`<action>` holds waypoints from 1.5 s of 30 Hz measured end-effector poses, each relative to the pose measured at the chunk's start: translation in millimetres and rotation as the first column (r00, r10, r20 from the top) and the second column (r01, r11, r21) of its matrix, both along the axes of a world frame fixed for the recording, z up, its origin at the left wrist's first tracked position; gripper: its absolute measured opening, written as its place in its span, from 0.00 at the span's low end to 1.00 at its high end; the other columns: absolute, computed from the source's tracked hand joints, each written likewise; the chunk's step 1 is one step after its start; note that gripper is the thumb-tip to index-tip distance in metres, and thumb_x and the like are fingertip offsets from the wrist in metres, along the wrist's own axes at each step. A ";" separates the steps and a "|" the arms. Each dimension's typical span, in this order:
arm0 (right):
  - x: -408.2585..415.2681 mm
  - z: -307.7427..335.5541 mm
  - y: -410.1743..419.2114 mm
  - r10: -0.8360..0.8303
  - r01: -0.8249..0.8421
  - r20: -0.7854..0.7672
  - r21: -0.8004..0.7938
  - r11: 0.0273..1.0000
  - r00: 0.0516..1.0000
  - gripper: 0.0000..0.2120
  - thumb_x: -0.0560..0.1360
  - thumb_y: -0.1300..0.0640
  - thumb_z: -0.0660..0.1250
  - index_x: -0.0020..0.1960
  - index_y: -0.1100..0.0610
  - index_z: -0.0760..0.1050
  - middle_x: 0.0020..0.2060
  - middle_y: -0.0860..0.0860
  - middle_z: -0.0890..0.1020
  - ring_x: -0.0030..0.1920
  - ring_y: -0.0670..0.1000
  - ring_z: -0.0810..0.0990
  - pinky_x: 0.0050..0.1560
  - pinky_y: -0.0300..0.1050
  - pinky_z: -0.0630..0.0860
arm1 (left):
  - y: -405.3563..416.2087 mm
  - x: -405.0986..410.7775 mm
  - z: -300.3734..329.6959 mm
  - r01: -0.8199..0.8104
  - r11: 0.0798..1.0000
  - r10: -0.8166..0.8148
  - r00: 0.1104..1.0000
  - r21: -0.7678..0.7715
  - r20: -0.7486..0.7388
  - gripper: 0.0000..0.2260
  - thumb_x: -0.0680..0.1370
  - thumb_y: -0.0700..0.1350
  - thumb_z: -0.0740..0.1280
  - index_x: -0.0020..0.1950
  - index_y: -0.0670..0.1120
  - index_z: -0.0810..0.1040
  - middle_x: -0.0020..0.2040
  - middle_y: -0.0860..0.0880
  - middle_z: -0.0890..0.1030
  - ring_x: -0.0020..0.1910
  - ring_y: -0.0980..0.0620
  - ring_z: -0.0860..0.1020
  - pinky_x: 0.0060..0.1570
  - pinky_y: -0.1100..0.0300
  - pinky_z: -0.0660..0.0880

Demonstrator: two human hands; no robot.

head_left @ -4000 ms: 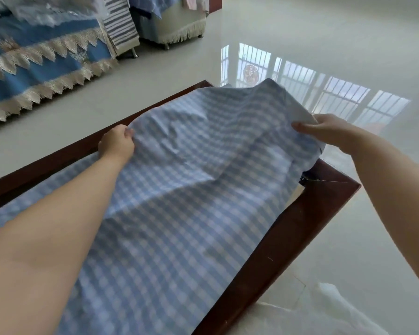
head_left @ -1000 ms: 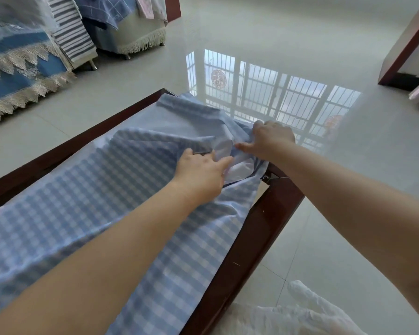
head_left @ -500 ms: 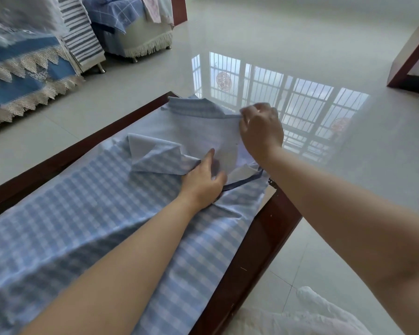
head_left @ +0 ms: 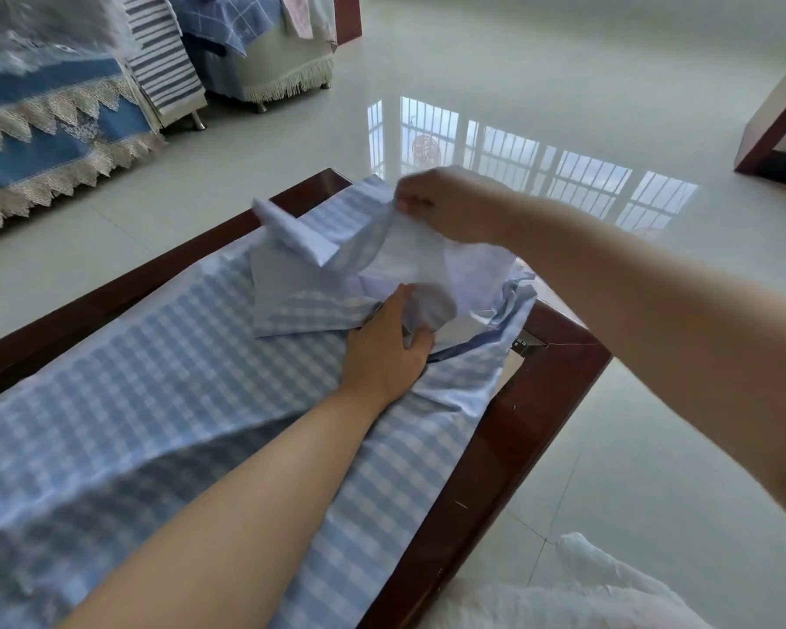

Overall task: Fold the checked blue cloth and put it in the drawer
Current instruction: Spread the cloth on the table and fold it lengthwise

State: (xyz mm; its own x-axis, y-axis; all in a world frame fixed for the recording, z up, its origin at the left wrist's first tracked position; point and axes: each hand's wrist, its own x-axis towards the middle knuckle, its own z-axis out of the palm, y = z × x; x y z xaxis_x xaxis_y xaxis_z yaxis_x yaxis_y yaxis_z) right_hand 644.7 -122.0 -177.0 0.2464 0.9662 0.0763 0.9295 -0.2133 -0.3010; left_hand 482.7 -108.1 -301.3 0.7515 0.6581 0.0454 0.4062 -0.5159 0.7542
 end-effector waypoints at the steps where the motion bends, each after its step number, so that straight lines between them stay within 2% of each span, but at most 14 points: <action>1: 6.0 6.6 1.3 0.020 -0.014 0.040 -0.145 0.989 0.999 0.13 0.80 0.53 0.58 0.50 0.59 0.78 0.42 0.55 0.78 0.40 0.53 0.73 0.38 0.42 0.67 | -0.2 -0.3 -0.9 0.003 1.000 -0.003 1.000 0.005 0.002 0.24 0.78 0.50 0.61 0.73 0.55 0.61 0.67 0.55 0.73 0.65 0.53 0.72 0.68 0.45 0.65; 6: 90.8 -16.3 -28.7 -0.530 0.516 0.014 -0.255 0.818 0.848 0.27 0.75 0.42 0.64 0.33 0.66 0.73 0.23 0.59 0.73 0.27 0.56 0.72 0.27 0.43 0.67 | 3.0 0.7 -2.9 0.002 0.999 -0.001 0.999 0.041 -0.036 0.24 0.79 0.51 0.59 0.75 0.52 0.60 0.73 0.53 0.68 0.70 0.52 0.67 0.70 0.49 0.63; 8: 98.9 -53.5 -42.0 -0.621 0.589 0.043 -0.375 0.716 0.782 0.26 0.77 0.43 0.64 0.34 0.65 0.71 0.26 0.57 0.72 0.31 0.56 0.72 0.33 0.46 0.69 | 3.3 0.5 -5.0 0.001 0.998 0.000 1.000 0.064 -0.010 0.21 0.80 0.51 0.58 0.74 0.51 0.63 0.71 0.51 0.71 0.69 0.50 0.70 0.68 0.48 0.65; 11: 95.0 -79.5 -34.8 -0.654 0.675 0.197 -0.359 0.645 0.730 0.19 0.79 0.49 0.61 0.59 0.65 0.71 0.52 0.61 0.77 0.54 0.62 0.76 0.54 0.54 0.72 | 3.4 0.8 -10.4 0.003 0.998 -0.005 1.000 0.061 0.025 0.21 0.78 0.53 0.55 0.71 0.51 0.68 0.68 0.52 0.74 0.65 0.50 0.74 0.65 0.47 0.69; 13: 87.6 -67.8 -16.5 -0.592 0.633 0.227 -0.225 0.741 0.774 0.22 0.78 0.55 0.61 0.69 0.60 0.62 0.64 0.60 0.71 0.62 0.63 0.72 0.57 0.57 0.71 | 3.3 1.9 -13.3 0.009 0.997 -0.012 0.999 0.080 0.036 0.21 0.77 0.54 0.55 0.68 0.51 0.71 0.66 0.53 0.75 0.64 0.52 0.75 0.64 0.47 0.70; 17: 70.6 -54.5 26.6 -0.378 0.389 0.091 -0.209 0.897 0.921 0.26 0.79 0.47 0.59 0.73 0.56 0.61 0.69 0.59 0.69 0.65 0.63 0.71 0.62 0.55 0.69 | 4.6 3.4 -15.8 0.000 0.993 -0.006 0.999 0.122 0.047 0.18 0.77 0.53 0.55 0.62 0.51 0.77 0.66 0.54 0.75 0.65 0.54 0.73 0.65 0.48 0.69; 20: 68.3 -67.1 38.6 -0.437 0.472 0.185 -0.434 0.767 0.880 0.33 0.78 0.39 0.56 0.73 0.63 0.60 0.69 0.61 0.69 0.65 0.64 0.71 0.64 0.54 0.69 | 4.8 3.0 -16.6 0.004 0.991 -0.012 0.998 0.132 0.055 0.17 0.77 0.53 0.55 0.60 0.50 0.78 0.65 0.53 0.76 0.65 0.55 0.73 0.65 0.48 0.69; 23: 77.0 -67.3 25.3 -0.526 0.583 0.252 -0.402 0.706 0.812 0.33 0.78 0.35 0.51 0.65 0.63 0.68 0.61 0.60 0.76 0.59 0.63 0.75 0.57 0.55 0.71 | 4.9 3.5 -18.2 0.000 0.988 -0.010 0.998 0.152 0.066 0.17 0.78 0.54 0.56 0.59 0.50 0.78 0.64 0.53 0.77 0.64 0.55 0.74 0.63 0.49 0.71; 29: 109.7 -41.3 -37.9 -0.547 0.443 -0.320 -0.345 0.827 0.773 0.38 0.63 0.25 0.62 0.42 0.62 0.75 0.37 0.57 0.78 0.35 0.55 0.77 0.41 0.45 0.72 | 2.5 0.3 -21.1 0.010 0.947 -0.058 0.988 0.321 0.140 0.25 0.78 0.64 0.51 0.54 0.49 0.80 0.57 0.51 0.79 0.56 0.52 0.77 0.56 0.47 0.73; 33: 128.9 -44.1 -85.2 -0.429 0.221 -0.715 -0.370 0.902 0.553 0.48 0.44 0.29 0.77 0.55 0.58 0.78 0.54 0.52 0.82 0.55 0.48 0.79 0.62 0.48 0.71 | -7.3 -5.1 -21.1 0.035 0.794 -0.134 0.984 0.606 0.120 0.26 0.75 0.68 0.55 0.51 0.49 0.81 0.52 0.52 0.80 0.50 0.49 0.77 0.51 0.48 0.71; 37: 111.2 -63.4 -99.7 -0.452 0.403 -0.322 -0.209 0.891 0.832 0.27 0.64 0.40 0.73 0.50 0.62 0.79 0.49 0.58 0.81 0.50 0.57 0.78 0.49 0.47 0.71 | -16.1 -5.8 -14.8 -0.011 0.583 -0.165 0.977 0.813 0.132 0.13 0.77 0.59 0.65 0.46 0.51 0.82 0.45 0.54 0.82 0.46 0.50 0.78 0.54 0.43 0.70; 40: 77.7 -53.0 -90.2 -0.418 0.421 -0.068 0.048 0.906 0.906 0.14 0.76 0.48 0.66 0.46 0.60 0.78 0.43 0.54 0.78 0.43 0.56 0.77 0.43 0.47 0.71 | -12.9 11.7 23.1 -0.020 0.514 -0.215 0.965 0.858 0.152 0.12 0.78 0.55 0.64 0.40 0.50 0.82 0.38 0.53 0.81 0.40 0.48 0.79 0.51 0.47 0.72; 42: 64.8 -25.9 -83.2 -0.252 0.328 -0.374 0.155 0.932 0.892 0.10 0.78 0.52 0.63 0.42 0.56 0.77 0.34 0.53 0.76 0.31 0.50 0.74 0.35 0.43 0.70 | -3.8 31.5 60.2 -0.001 0.562 -0.262 0.949 0.827 0.178 0.14 0.77 0.56 0.64 0.40 0.48 0.82 0.39 0.51 0.81 0.42 0.46 0.78 0.46 0.48 0.75; 45: 75.0 7.1 -79.8 -0.028 0.314 -0.840 0.171 0.934 0.542 0.16 0.80 0.53 0.61 0.34 0.52 0.74 0.27 0.51 0.67 0.21 0.47 0.66 0.22 0.37 0.64 | 16.0 57.0 113.4 0.136 0.744 -0.360 0.906 0.654 0.221 0.15 0.75 0.57 0.64 0.49 0.48 0.84 0.52 0.48 0.81 0.55 0.49 0.75 0.58 0.54 0.71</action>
State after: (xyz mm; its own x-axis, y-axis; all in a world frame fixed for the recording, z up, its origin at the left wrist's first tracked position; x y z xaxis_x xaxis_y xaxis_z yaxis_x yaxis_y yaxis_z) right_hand 719.7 -201.8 -169.9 0.4964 0.8681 -0.0027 0.2017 -0.1184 -0.9723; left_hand 539.7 -92.1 -187.8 0.7525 0.1935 0.6295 -0.0043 -0.9544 0.2985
